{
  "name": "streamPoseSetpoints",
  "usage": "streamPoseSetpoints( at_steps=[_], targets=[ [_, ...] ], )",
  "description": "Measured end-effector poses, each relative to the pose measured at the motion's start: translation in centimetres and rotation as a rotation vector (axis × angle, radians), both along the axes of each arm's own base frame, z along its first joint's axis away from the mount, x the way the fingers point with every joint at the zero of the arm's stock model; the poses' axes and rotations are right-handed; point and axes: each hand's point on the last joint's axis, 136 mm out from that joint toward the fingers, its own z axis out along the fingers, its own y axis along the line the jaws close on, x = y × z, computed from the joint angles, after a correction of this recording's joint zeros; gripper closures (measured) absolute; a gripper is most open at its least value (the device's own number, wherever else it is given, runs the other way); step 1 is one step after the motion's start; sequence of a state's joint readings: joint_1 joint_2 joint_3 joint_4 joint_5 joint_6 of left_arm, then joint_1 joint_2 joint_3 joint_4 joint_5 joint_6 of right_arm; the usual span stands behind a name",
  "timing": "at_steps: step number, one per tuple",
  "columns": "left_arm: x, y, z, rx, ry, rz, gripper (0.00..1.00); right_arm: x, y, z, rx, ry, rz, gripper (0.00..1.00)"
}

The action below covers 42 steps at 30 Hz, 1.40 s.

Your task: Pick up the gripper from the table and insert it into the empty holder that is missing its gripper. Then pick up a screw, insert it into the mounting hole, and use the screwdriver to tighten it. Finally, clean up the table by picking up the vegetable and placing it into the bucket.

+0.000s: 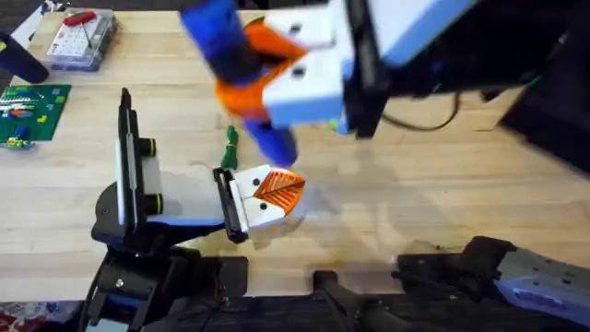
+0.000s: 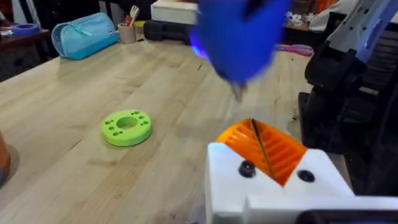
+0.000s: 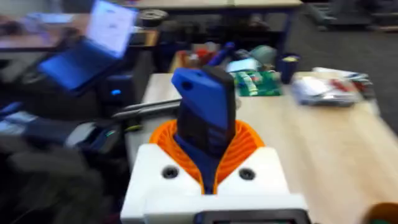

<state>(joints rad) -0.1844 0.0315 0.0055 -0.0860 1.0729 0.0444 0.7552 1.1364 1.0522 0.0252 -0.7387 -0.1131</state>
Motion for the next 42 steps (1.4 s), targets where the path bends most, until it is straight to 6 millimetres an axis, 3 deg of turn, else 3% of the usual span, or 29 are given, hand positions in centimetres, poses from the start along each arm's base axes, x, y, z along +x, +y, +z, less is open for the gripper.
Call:
streamPoseSetpoints(
  at_steps=[6, 13, 22, 26, 33, 37, 42],
  targets=[
    [0.0, 0.0, 0.0, 0.0, 0.0, 0.0, 0.985, 4.3, -3.2, 0.1, -0.167, -0.082, -0.228, 0.943],
    [0.0, 0.0, 0.0, 0.0, 0.0, 0.0, 0.985, 7.8, -8.1, -5.3, -0.513, -0.204, -0.444, 0.945],
    [0.0, 0.0, 0.0, 0.0, 0.0, 0.0, 0.992, 14.1, -15.1, -7.5, -0.795, -0.346, -0.706, 0.95],
    [0.0, 0.0, 0.0, 0.0, 0.0, 0.0, 0.992, 17.2, -18.0, -10.7, -0.946, -0.336, -0.728, 0.953],
    [0.1, 0.0, 0.0, 0.001, 0.0, 0.005, 0.992, 21.6, -24.4, -18.6, -1.177, -0.184, -0.728, 0.956],
    [0.3, 0.1, 0.0, 0.002, 0.0, 0.02, 0.992, 22.7, -27.4, -23.0, -1.269, -0.081, -0.704, 0.956],
    [0.7, 0.2, -0.1, 0.002, 0.007, 0.044, 0.992, 22.7, -29.5, -27.8, -1.355, 0.009, -0.623, 0.957]
  ],
)
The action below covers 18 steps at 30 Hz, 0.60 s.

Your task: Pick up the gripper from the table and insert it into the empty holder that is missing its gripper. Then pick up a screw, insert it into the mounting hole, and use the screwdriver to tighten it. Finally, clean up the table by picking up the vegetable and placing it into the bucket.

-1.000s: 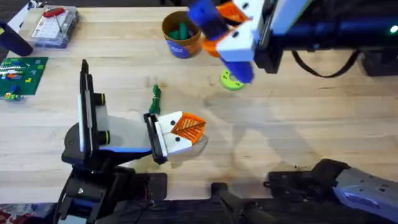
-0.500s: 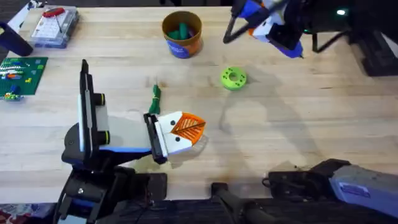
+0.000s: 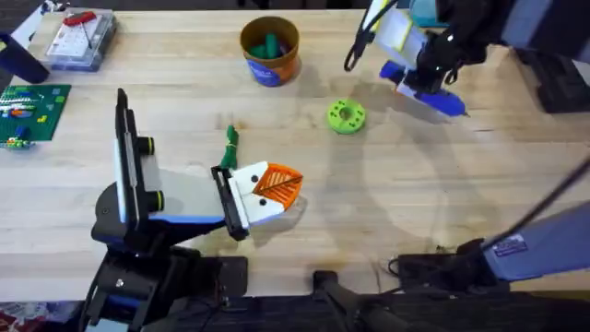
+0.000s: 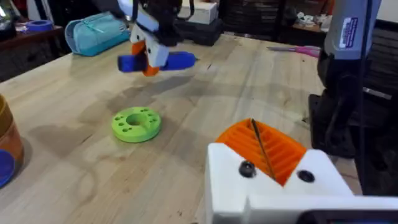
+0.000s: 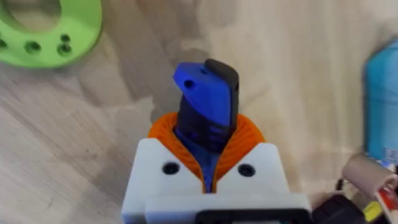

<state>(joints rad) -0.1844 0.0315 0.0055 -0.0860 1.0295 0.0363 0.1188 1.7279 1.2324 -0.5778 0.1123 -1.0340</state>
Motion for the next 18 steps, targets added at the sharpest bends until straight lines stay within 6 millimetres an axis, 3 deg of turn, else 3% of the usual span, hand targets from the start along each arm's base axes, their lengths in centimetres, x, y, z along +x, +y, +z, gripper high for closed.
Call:
streamPoseSetpoints(
  at_steps=[6, 14, 15, 16, 18],
  targets=[
    [0.1, 0.0, 0.0, 0.0, 0.003, 0.006, 0.992, -0.6, -0.6, -3.9, -0.031, 0.108, 0.029, 0.958],
    [0.1, 0.0, 0.0, -0.001, 0.003, 0.006, 0.992, -0.6, -0.6, -4.1, -0.037, 0.115, 0.044, 0.956],
    [0.1, 0.0, 0.0, -0.001, 0.003, 0.006, 0.992, -0.6, -0.6, -4.1, -0.037, 0.115, 0.044, 0.927],
    [0.1, 0.0, 0.0, -0.001, 0.003, 0.006, 0.992, -0.6, -0.6, -4.1, -0.037, 0.115, 0.043, 0.838],
    [0.1, 0.0, 0.0, -0.001, 0.003, 0.006, 0.992, -0.6, -0.6, -4.1, -0.039, 0.115, 0.046, 0.527]
  ],
)
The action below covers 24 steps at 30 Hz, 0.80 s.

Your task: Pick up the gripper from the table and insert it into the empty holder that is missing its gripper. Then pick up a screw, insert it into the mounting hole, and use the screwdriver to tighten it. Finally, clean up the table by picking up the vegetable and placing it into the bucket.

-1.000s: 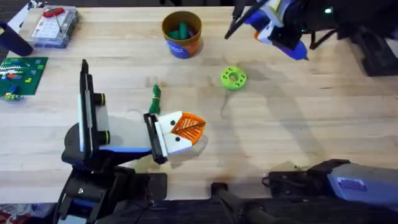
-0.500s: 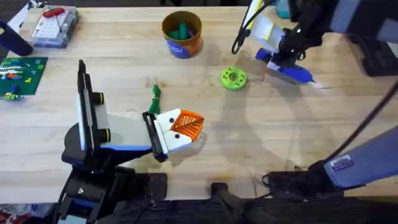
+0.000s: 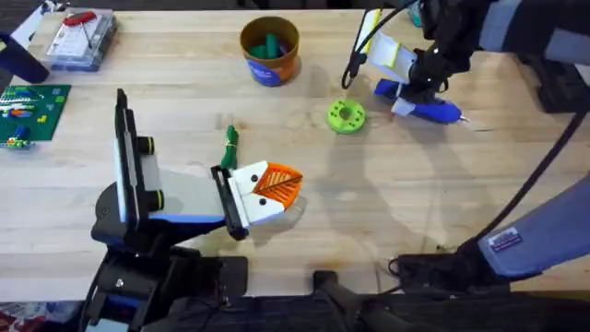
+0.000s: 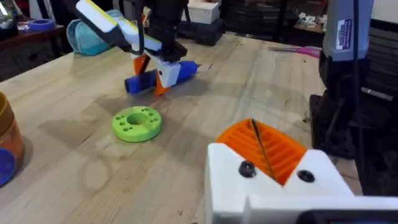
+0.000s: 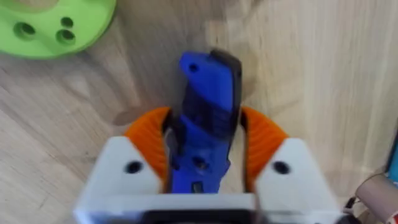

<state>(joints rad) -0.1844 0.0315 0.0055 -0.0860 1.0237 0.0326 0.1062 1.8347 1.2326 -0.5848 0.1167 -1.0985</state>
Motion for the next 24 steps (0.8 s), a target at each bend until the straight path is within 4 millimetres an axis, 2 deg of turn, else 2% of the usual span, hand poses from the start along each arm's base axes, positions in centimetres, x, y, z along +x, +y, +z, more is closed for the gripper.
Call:
streamPoseSetpoints(
  at_steps=[3, 4, 5, 6, 10, 11, 12, 17, 20, 24],
  targets=[
    [0.0, 0.0, 0.0, -0.003, 0.01, 0.003, 0.992, 0.2, -0.1, 0.2, -0.007, -0.009, 0.001, 0.096],
    [0.1, 0.0, 0.0, -0.007, 0.02, 0.007, 0.987, 0.4, -0.2, 0.4, -0.013, -0.017, 0.002, 0.03],
    [0.2, 0.1, 0.0, -0.012, 0.031, 0.013, 0.953, 0.5, -0.3, 0.6, -0.017, -0.023, -0.002, 0.013],
    [0.3, 0.1, 0.0, -0.015, 0.04, 0.019, 0.849, 0.5, -0.3, 0.7, -0.021, -0.027, -0.007, 0.008],
    [0.3, 0.1, -0.1, -0.03, 0.084, 0.027, 0.22, 0.7, -0.2, 2.9, -0.017, -0.085, -0.054, 0.005],
    [0.3, 0.1, -0.1, -0.032, 0.093, 0.028, 0.09, 0.8, 0.0, 3.9, -0.006, -0.112, -0.073, 0.005],
    [0.3, 0.1, -0.1, -0.034, 0.1, 0.028, 0.039, 0.8, 0.1, 5.0, 0.007, -0.141, -0.095, 0.005],
    [0.8, 0.3, 0.5, -0.051, 0.088, 0.056, 0.014, 0.5, 0.5, 11.9, 0.123, -0.327, -0.256, 0.005],
    [2.1, 0.9, 1.2, -0.073, 0.075, 0.136, 0.014, -0.1, 0.4, 15.4, 0.202, -0.418, -0.352, 0.005],
    [4.3, 2.4, 0.4, -0.065, 0.127, 0.301, 0.014, -1.3, 0.4, 19.8, 0.335, -0.533, -0.488, 0.005]
  ],
)
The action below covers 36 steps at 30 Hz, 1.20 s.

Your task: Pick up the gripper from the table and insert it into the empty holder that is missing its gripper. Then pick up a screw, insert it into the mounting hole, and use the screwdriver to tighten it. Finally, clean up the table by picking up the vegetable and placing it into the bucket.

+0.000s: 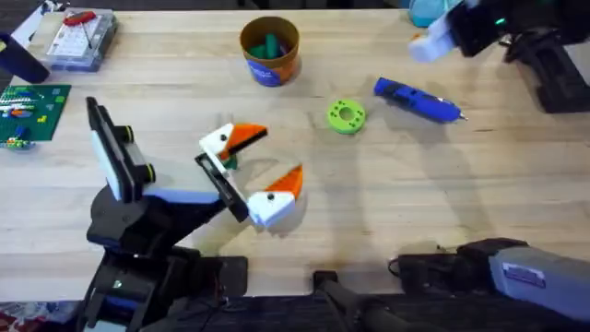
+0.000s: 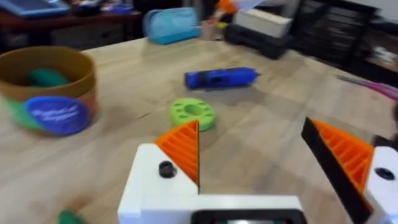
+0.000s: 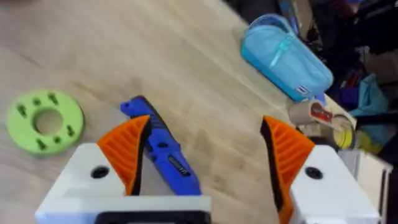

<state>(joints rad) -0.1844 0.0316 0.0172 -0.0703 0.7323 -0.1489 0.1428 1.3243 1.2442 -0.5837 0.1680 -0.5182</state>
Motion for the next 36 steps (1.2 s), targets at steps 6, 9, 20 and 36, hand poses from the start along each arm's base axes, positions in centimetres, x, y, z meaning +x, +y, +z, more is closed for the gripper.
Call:
streamPoseSetpoints(
  at_steps=[6, 9, 20, 36],
  targets=[
    [1.6, 2.7, 1.6, 0.055, 0.068, 0.208, 0.014, -3.8, -0.5, 6.2, 0.246, -0.166, -0.172, 0.005],
    [2.3, 4.8, 4.2, 0.128, 0.166, 0.341, 0.014, -8.4, -0.6, 11.9, 0.439, -0.333, -0.209, 0.004],
    [3.9, 7.8, 6.6, 0.402, 0.519, 0.481, 0.015, -18.9, -1.2, 11.1, 0.519, -0.262, -0.223, 0.006],
    [8.5, 9.2, -2.6, 0.745, 0.956, 0.467, 0.014, -21.9, -1.0, 2.6, 0.479, 0.068, -0.304, 0.005]
  ],
)
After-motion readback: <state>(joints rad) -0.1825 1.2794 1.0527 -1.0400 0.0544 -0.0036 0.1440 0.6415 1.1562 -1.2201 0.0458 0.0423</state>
